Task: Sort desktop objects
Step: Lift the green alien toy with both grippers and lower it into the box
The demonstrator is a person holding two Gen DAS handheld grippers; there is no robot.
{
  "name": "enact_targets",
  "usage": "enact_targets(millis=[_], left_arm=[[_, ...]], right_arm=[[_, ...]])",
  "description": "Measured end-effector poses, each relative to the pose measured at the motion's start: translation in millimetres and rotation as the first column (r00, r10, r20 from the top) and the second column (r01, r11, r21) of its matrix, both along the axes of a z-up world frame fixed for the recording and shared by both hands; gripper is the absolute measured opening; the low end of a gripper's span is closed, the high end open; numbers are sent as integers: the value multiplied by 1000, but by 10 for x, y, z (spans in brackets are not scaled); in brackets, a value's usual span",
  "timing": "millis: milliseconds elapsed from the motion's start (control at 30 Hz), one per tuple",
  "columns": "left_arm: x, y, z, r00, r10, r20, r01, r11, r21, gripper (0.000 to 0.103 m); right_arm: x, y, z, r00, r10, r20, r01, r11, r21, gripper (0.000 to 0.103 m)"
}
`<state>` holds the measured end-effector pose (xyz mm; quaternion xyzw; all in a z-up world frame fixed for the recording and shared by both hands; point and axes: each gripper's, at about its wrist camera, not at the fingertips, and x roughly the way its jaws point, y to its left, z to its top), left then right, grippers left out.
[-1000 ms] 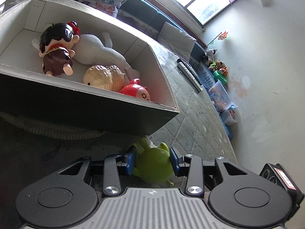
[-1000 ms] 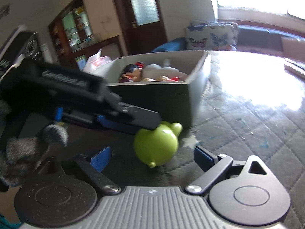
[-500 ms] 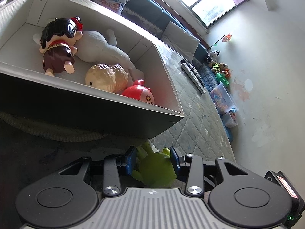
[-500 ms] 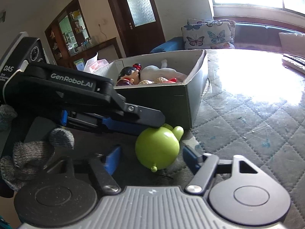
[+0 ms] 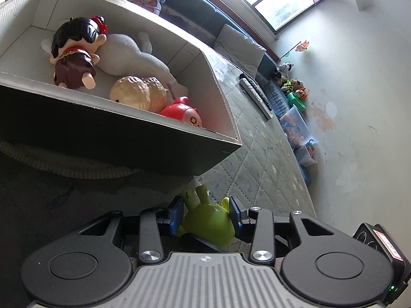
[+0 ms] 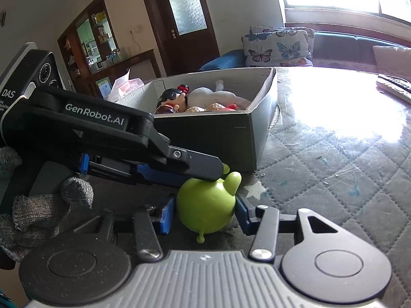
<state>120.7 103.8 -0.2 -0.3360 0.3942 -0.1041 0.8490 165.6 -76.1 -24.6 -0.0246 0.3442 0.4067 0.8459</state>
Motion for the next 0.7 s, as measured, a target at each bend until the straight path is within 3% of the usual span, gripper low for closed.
enact_targets(millis=[200, 367, 700], left_arm=[[-60, 19, 156, 999, -2, 37, 1, 1000, 12, 41], [-102, 113, 402, 993, 18, 114, -20, 1000, 17, 40], [116, 509, 620, 981, 91, 174, -94, 996, 10, 38]], right_arm=[[-91, 35, 143, 999, 20, 44, -20, 1000, -2, 49], [-93, 111, 379, 993, 36, 111, -39, 999, 24, 49], [294, 544, 628, 982, 86, 171, -92, 995, 29, 49]])
